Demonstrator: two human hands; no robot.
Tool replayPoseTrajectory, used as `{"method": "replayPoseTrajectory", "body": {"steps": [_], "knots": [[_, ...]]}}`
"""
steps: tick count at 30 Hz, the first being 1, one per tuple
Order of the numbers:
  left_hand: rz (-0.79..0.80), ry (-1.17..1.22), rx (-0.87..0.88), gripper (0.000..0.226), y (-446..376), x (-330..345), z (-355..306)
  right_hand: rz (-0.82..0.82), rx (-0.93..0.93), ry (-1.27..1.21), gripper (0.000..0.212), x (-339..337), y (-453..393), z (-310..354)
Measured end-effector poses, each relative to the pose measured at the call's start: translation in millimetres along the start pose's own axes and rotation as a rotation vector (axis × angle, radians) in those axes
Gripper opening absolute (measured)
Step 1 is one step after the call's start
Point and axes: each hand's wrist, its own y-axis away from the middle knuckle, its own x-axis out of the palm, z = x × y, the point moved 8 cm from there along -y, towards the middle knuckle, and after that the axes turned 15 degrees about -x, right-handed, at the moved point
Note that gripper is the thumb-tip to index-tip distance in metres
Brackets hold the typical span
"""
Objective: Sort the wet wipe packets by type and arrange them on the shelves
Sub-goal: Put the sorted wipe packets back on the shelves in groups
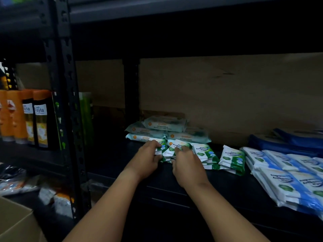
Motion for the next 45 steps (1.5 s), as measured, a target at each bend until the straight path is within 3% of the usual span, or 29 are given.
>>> {"method": "replayPoseTrajectory", "body": {"steps": [18, 24, 28, 31, 33, 36, 38, 45], "knots": [[0.012, -0.004, -0.002, 0.036, 2, 0, 0, 0.025, 0.004, 0.028, 0.042, 0, 4, 2], [-0.049, 0.026, -0.015, 0.052, 24, -10, -2, 0.038, 0.006, 0.105, 0.07, -6, 14, 8], [-0.242, 0.039, 0.055, 0.037, 69, -29, -11, 0.029, 0.021, 0.109, 0.058, -20, 36, 19], [-0.222, 0.0, 0.3, 0.043, 121, -33, -29, -0.028, 0.008, 0.085, 0.039, -32, 65, 39], [-0.265, 0.002, 0.335, 0.037, 154, -41, -28, -0.105, -0.045, 0.085, 0.027, -35, 86, 54], [-0.327, 0.052, 0.224, 0.027, 192, -50, -1, -0.283, -0.153, -0.001, 0.022, -34, 116, 80], [-0.265, 0.009, 0.098, 0.03, 216, -43, 36, -0.301, -0.183, -0.118, 0.024, -22, 141, 100], [0.079, -0.197, -0.406, 0.032, 312, 13, 195, 0.146, -0.097, -0.346, 0.036, 106, 218, 144]]}}
